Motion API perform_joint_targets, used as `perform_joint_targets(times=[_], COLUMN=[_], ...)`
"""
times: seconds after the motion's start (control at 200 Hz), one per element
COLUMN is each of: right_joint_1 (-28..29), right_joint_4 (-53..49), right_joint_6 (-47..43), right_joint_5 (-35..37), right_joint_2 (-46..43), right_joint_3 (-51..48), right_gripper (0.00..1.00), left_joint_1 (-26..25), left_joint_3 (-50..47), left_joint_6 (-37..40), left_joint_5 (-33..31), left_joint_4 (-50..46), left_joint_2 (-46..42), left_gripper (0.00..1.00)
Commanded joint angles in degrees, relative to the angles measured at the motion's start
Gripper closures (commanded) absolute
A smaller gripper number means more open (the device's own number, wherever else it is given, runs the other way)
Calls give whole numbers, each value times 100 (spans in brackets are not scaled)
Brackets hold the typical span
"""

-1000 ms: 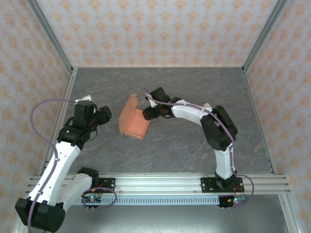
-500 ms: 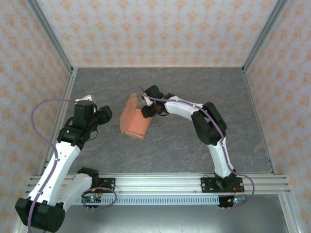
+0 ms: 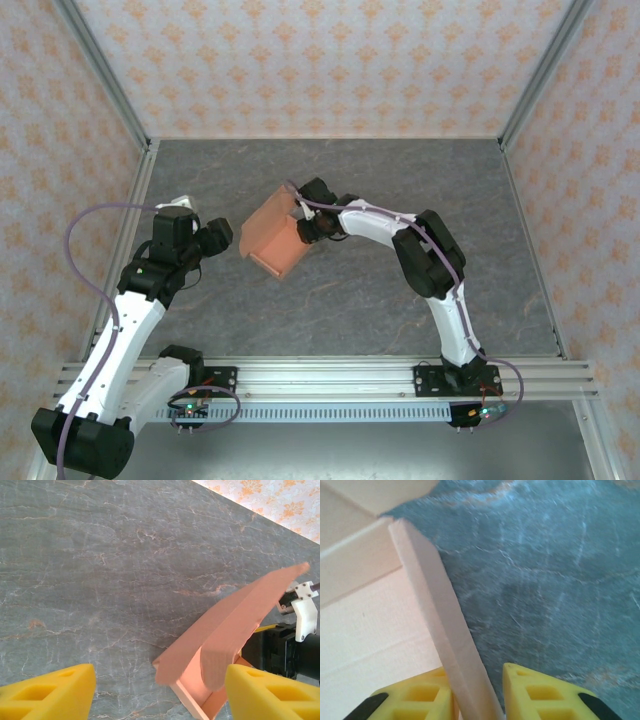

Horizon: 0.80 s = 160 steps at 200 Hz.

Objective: Fold the paper box

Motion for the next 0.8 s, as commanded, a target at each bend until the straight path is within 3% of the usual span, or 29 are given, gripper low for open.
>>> perform_joint_targets(times=[0.0, 0.465, 0.796], right_joint_1=[-14, -269, -474], right_joint_4=[-58, -137, 297], right_joint_6=[195, 1085, 1708], right_joint_5=[578, 1341, 1187], right_joint_2=[-400, -1389, -2164], right_joint_3=[-246, -1470, -2658], right_gripper=[74, 78, 75], left_joint_1=[37, 37, 36], left_joint_3=[79, -8, -204], left_joint_6=[116, 110, 66], left_joint_5=[64, 216, 337], left_joint_4=[137, 230, 428], left_joint_2=[-47, -56, -29], left_gripper=[30, 30, 30])
